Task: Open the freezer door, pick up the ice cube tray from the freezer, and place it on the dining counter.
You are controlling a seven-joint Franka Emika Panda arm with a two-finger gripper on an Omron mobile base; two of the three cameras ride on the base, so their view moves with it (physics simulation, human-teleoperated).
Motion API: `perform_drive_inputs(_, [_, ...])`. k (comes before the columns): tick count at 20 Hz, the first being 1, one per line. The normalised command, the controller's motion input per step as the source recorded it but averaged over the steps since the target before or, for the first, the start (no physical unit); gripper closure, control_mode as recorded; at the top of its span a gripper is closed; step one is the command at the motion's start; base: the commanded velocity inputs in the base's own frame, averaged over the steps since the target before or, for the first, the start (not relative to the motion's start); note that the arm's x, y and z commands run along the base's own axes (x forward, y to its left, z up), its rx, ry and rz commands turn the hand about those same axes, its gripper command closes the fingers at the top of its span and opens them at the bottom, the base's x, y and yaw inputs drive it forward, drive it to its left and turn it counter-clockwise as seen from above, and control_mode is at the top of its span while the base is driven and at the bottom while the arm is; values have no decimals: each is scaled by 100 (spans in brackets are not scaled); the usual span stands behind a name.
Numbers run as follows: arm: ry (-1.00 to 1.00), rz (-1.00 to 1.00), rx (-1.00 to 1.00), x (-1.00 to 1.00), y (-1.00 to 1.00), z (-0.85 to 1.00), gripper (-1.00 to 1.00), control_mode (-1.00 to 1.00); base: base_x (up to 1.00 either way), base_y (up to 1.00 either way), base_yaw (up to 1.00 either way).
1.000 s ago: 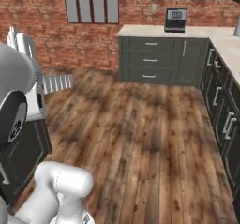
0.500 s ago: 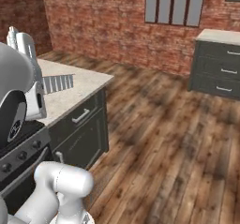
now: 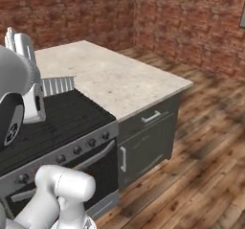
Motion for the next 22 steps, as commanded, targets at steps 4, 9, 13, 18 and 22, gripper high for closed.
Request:
perform_drive_inputs(4, [0, 0, 0, 0, 0, 0, 100, 100, -48, 19, 56])
perform_drive_inputs(9, [0, 0, 0, 0, 0, 0, 100, 100, -50, 38, 56])
perform_drive_inputs(13, [0, 0, 0, 0, 0, 0, 100, 100, -42, 57, 54])
perform_drive_inputs(18, [0, 0, 0, 0, 0, 0, 100, 100, -37, 67, 50])
perform_drive_inputs(22, [0, 0, 0, 0, 0, 0, 100, 100, -23, 75, 45])
